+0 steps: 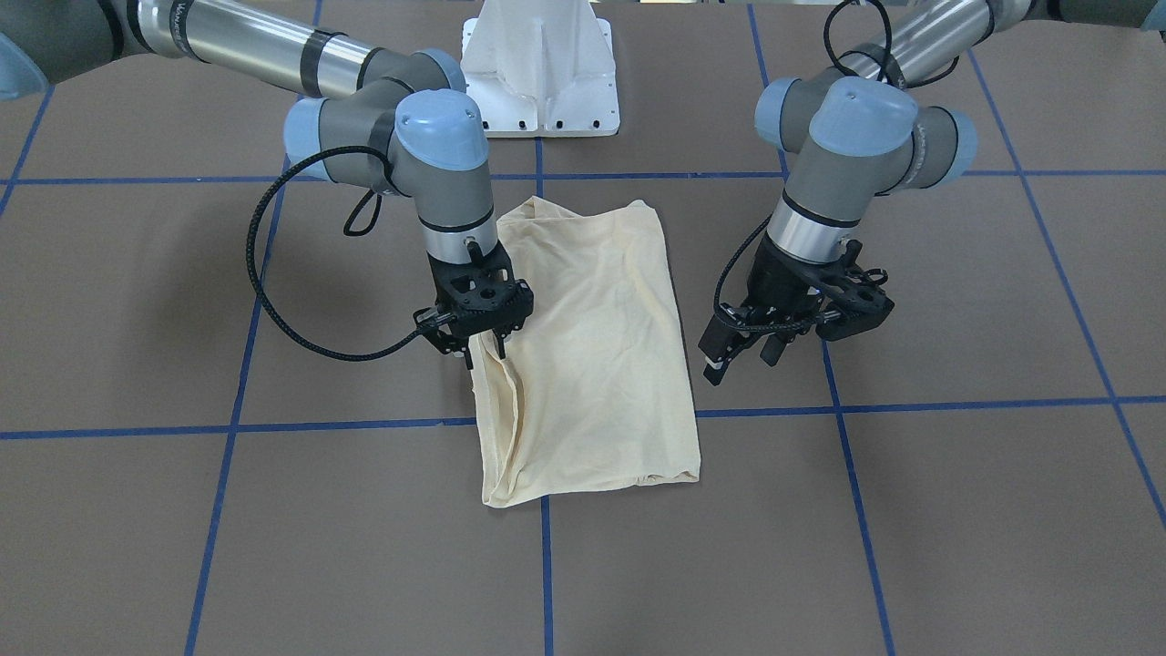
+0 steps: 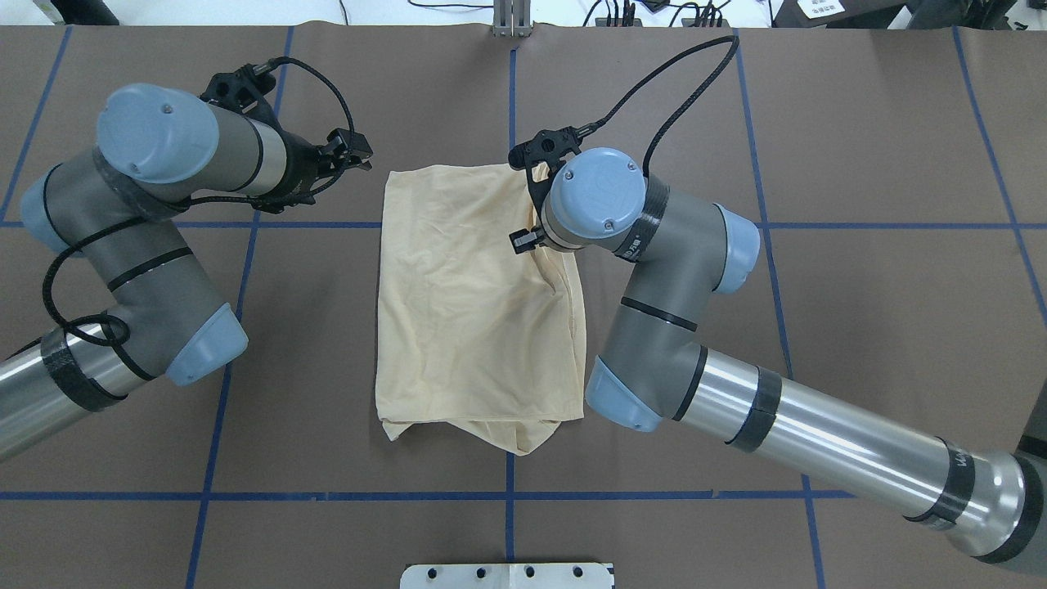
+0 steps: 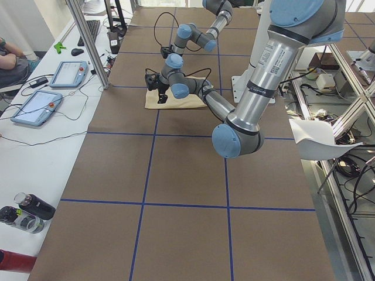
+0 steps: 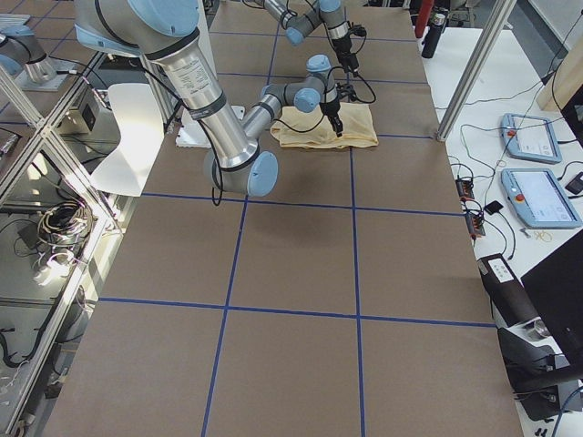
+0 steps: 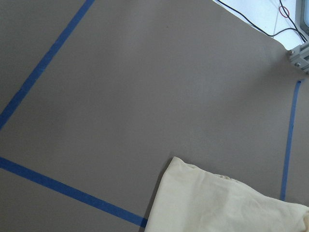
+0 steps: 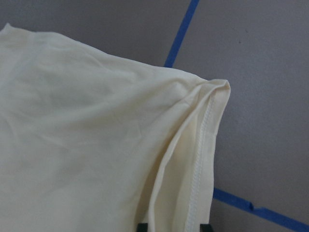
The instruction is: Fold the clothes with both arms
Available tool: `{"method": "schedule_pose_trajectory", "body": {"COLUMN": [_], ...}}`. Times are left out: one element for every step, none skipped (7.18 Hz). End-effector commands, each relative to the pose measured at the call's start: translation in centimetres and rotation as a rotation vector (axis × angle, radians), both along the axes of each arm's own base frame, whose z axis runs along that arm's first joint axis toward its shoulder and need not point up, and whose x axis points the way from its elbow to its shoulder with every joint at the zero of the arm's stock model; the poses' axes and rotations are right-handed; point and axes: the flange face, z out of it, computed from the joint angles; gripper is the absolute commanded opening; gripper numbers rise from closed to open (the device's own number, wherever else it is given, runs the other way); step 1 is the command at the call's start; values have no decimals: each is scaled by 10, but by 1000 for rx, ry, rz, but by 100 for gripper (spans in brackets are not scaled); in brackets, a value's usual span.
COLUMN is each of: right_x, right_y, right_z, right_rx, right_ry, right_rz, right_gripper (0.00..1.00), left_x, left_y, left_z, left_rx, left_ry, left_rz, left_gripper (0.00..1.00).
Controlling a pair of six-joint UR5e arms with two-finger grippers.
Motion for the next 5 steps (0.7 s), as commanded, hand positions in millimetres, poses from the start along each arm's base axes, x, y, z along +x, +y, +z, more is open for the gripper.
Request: {"method": "schedule_pose_trajectory", "body": {"right_x": [-14, -15, -16, -18, -18], "right_y": [-8, -8, -6, -3, -3], "right_z": [10, 15, 18, 21, 21], "right_rx": [-10, -18, -23, -29, -32], "right_ry": [2, 9, 9, 13, 11], "right_rz": [8, 4, -2, -10, -14], "right_gripper": [40, 40, 32, 29, 27], "left_x": [0, 0, 0, 0, 0], "left_y": [0, 0, 0, 0, 0], "left_z": [-1, 0, 2, 3, 3], "left_rx": [1, 3, 0, 1, 1], "left_ry": [1, 4, 2, 1, 1], "left_rz": [0, -1, -1, 0, 0], "left_gripper": [100, 100, 100, 100, 100]}}
